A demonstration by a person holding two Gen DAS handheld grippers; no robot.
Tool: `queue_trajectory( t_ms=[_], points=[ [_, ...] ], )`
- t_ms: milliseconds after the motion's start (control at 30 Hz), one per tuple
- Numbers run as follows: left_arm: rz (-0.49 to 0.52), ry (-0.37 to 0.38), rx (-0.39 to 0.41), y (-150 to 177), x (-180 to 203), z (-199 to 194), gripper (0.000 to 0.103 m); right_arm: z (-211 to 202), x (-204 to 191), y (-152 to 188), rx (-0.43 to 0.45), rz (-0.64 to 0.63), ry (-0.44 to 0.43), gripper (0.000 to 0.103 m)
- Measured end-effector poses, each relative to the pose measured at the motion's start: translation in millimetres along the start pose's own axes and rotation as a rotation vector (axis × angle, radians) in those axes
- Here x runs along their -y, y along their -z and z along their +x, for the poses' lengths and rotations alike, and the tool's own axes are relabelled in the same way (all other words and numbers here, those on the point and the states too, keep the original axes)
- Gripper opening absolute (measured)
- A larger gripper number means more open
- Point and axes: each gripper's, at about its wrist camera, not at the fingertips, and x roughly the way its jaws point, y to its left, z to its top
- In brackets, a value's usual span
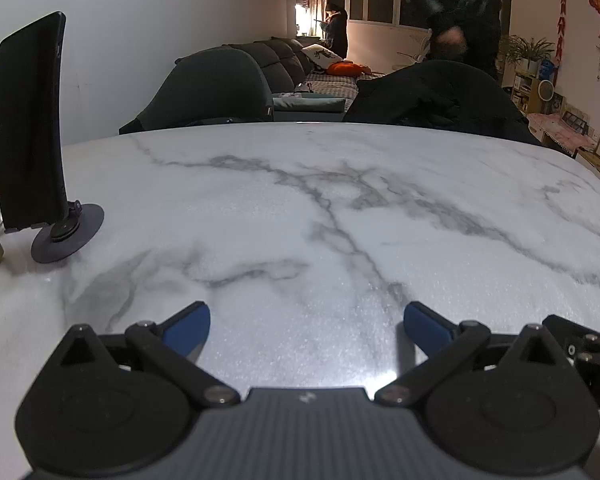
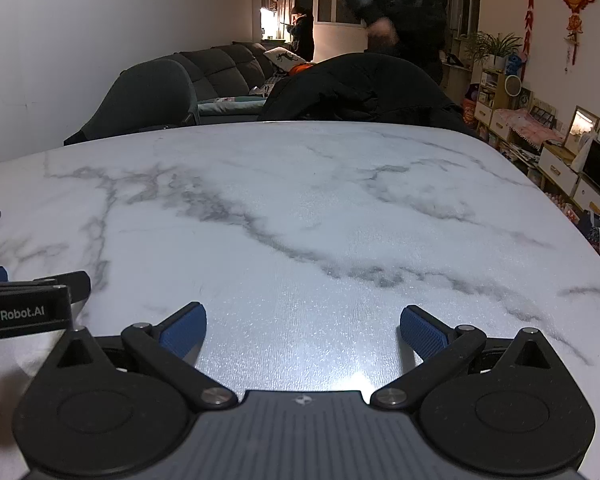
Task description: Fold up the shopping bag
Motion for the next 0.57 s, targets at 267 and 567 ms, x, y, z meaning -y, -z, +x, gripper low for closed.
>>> queue_trajectory(
  t_ms=[267,567],
  points=[
    [0.0,0.0,0.0,-1.2,1.0,0.4,0.103,0.6,0.0,0.0,0.0,0.001,0.0,0.103],
    [0.0,0.001,0.001,0.4,0.3,-0.4,0.103,0.5,-0.1,0.0,0.0,0.001,0.0,0.103]
  ],
)
